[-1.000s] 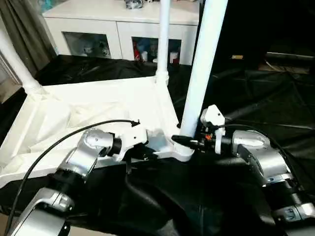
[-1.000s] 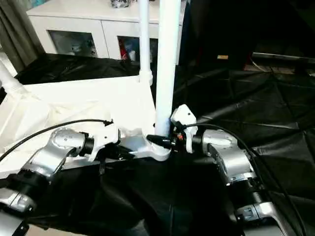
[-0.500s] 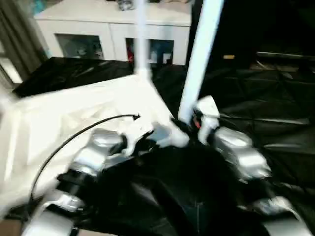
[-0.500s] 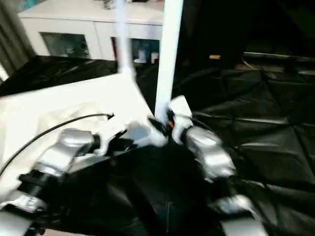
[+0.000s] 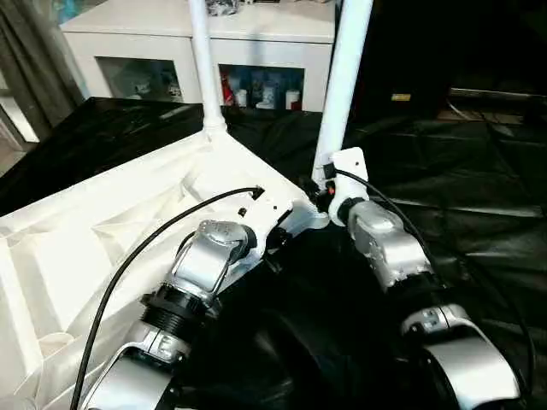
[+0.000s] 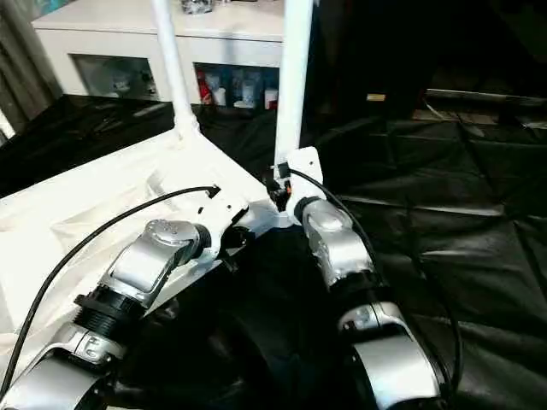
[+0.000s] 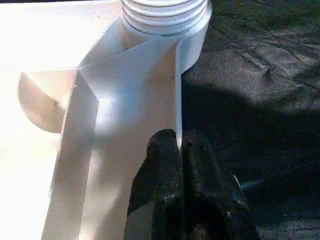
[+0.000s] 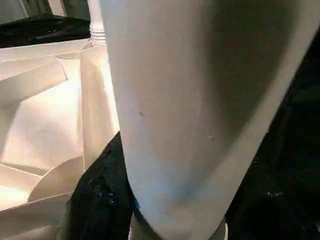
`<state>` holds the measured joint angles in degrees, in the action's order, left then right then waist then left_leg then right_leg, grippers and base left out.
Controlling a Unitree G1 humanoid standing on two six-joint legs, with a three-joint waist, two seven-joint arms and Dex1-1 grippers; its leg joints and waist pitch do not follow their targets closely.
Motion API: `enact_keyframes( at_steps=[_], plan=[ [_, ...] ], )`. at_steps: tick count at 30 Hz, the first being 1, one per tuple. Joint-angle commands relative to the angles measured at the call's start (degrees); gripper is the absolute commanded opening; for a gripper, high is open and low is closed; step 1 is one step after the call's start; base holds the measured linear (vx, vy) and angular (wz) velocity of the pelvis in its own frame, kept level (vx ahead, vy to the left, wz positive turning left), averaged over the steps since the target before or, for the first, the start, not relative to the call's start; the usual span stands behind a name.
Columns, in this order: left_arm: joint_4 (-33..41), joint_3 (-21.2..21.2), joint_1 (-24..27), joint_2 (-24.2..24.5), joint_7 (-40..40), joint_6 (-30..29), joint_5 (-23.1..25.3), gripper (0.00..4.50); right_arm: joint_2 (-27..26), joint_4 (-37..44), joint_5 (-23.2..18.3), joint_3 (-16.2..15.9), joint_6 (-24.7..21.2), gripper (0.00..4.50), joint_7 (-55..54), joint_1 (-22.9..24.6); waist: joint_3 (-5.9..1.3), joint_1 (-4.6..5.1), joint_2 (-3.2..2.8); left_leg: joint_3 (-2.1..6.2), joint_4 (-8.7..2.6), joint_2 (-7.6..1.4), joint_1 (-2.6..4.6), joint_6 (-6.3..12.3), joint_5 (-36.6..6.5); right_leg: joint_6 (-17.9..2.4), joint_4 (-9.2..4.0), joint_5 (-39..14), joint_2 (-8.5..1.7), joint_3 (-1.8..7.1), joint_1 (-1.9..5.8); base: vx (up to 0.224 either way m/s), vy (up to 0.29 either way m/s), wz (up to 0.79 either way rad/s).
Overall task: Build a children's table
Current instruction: Insert table leg to table base
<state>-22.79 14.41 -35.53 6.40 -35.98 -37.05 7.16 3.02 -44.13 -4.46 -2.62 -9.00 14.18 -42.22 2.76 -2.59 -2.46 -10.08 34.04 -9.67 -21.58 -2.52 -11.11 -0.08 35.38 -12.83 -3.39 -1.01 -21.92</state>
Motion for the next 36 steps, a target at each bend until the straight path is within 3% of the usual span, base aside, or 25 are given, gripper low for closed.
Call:
enact_keyframes(
  at_steps=[1, 7, 8, 12, 14, 18, 20, 21, 23, 26, 30, 32, 33, 36],
  plan=[
    [2.21, -0.06, -2.26, 0.16, 0.40, -0.17, 0.17, 0.00, -1.26, -7.65, 1.28, -1.81, -3.82, 1.90, -0.10, 3.30, -2.53, -0.28, -0.36, 1.56, -5.10, -3.17, 0.78, -0.47, -15.45, -14.59, -4.74, -7.04, -4.61, 1.97, 1.82, 0.000, 0.000, 0.00],
    [1.55, 0.02, -2.74, 0.55, 0.78, 0.30, -0.47, 0.00, -1.68, -8.12, 1.06, -0.71, -3.07, 1.90, 0.78, 2.85, -2.51, -0.12, -0.45, 1.60, -5.29, -3.20, 0.85, -0.81, -15.96, -13.97, -4.96, -8.09, -4.61, 2.08, 1.71, 0.000, 0.000, 0.00],
    [1.49, 0.04, -2.79, 0.57, 0.79, 0.47, -0.44, 0.00, -1.64, -8.29, 0.97, -0.64, -2.74, 2.46, 1.11, 2.69, -2.58, -0.13, -0.44, 1.58, -5.26, -3.18, 0.85, -0.79, -15.78, -14.02, -4.93, -7.78, -4.61, 2.08, 1.75, 0.000, 0.000, 0.00],
    [1.33, -0.07, -2.92, 0.81, 0.70, 1.41, -0.57, 0.00, -1.54, -7.45, 0.15, -0.03, -1.60, 2.66, 2.79, 2.24, -2.64, -0.19, -0.52, 1.56, -5.25, -3.25, 0.86, -0.69, -15.64, -14.53, -4.96, -7.10, -4.67, 2.11, 1.71, 0.000, 0.000, 0.00],
    [1.55, -0.17, -2.91, 1.07, 0.62, 1.65, -0.76, 0.00, -1.14, -6.61, 0.70, -0.58, -1.40, 3.03, 3.43, 2.28, -2.76, -0.30, -0.48, 1.47, -5.04, -3.19, 0.62, 0.25, -12.80, -15.01, -4.59, -3.21, -4.65, 2.02, 1.98, 0.000, 0.000, 0.00],
    [2.26, 0.25, -2.62, 2.03, -0.35, 5.05, -0.87, 0.00, -0.17, -1.51, -0.19, -0.60, -1.42, 3.19, 6.31, 3.48, -3.18, -0.80, -0.40, 1.34, -4.57, -3.21, 0.55, 1.95, -8.85, -15.43, -4.25, 1.36, -4.74, 1.99, 2.31, 0.000, 0.000, 0.00],
    [3.63, 0.96, -1.90, 3.16, -2.58, 7.03, -1.39, 0.00, 1.31, 4.57, -1.47, -0.93, -2.06, 3.51, 10.58, 5.44, -3.82, -1.15, -0.30, 1.35, -3.84, -3.15, 0.24, 4.04, -3.02, -15.66, -3.20, 10.06, -4.57, 1.77, 2.66, 0.000, 0.000, 0.00],
    [3.74, 1.04, -1.84, 3.27, -2.80, 7.20, -1.43, 0.00, 1.45, 5.07, -1.56, -0.99, -2.11, 3.53, 10.93, 5.61, -3.82, -1.15, -0.30, 1.35, -3.84, -3.15, 0.24, 4.04, -3.02, -15.66, -3.20, 10.06, -4.57, 1.77, 2.66, 0.000, 0.000, 0.00],
    [4.53, 1.50, -1.25, 4.14, -4.81, 8.46, -1.97, 0.00, 2.79, 8.81, -1.97, -1.60, -2.59, 3.58, 13.20, 6.99, -4.26, -1.71, -0.31, 1.25, -3.04, -2.98, -0.05, 6.66, 1.08, -15.97, -2.40, 17.84, -4.58, 1.65, 2.64, 0.000, 0.000, 0.00],
    [6.00, 3.45, 0.43, 7.42, -11.30, 13.28, -2.94, 0.00, 8.83, 17.80, -1.88, -4.08, -3.22, 3.91, 20.91, 11.05, -4.40, -2.27, -0.55, 1.14, -2.51, -3.06, -0.18, 8.12, 3.21, -16.12, -1.89, 21.78, -4.22, 1.33, 2.28, 0.000, 0.000, 0.00],
    [6.79, 4.15, 1.17, 9.04, -14.85, 14.87, -4.00, 0.00, 11.69, 21.70, -3.15, -4.25, -3.91, 3.91, 25.35, 12.86, -4.26, -2.90, -0.54, 1.08, -2.66, -3.40, 0.04, 7.47, 0.79, -15.97, -2.08, 17.90, -4.31, 1.28, 2.18, 0.000, 0.000, 0.00],
    [8.85, 5.76, 2.93, 12.47, -22.87, 19.15, -6.36, 0.00, 16.99, 28.36, -5.17, -4.95, -5.75, 3.91, 33.40, 16.01, -4.16, -3.55, -0.52, 1.07, -2.70, -3.70, 0.23, 6.99, -0.68, -15.77, -2.20, 14.62, -4.38, 1.29, 2.19, 0.000, 0.000, 0.00],
    [8.92, 5.83, 2.99, 12.61, -23.18, 19.36, -6.43, 0.00, 17.20, 28.59, -5.22, -5.00, -5.80, 3.91, 33.68, 16.12, -4.17, -3.74, -0.52, 1.08, -2.65, -3.69, 0.17, 7.11, -0.51, -15.56, -2.17, 14.54, -4.32, 1.25, 2.26, 0.000, 0.000, 0.00],
    [9.34, 6.45, 4.01, 14.79, -28.33, 22.23, -7.98, 0.00, 21.03, 32.05, -5.90, -6.45, -6.69, 3.91, 38.38, 18.15, -4.06, -4.30, -0.79, 0.88, -2.54, -3.75, 0.35, 6.81, -1.30, -15.77, -2.28, 12.30, -4.35, 1.19, 1.70, 0.000, 0.000, 0.00]
  ],
)
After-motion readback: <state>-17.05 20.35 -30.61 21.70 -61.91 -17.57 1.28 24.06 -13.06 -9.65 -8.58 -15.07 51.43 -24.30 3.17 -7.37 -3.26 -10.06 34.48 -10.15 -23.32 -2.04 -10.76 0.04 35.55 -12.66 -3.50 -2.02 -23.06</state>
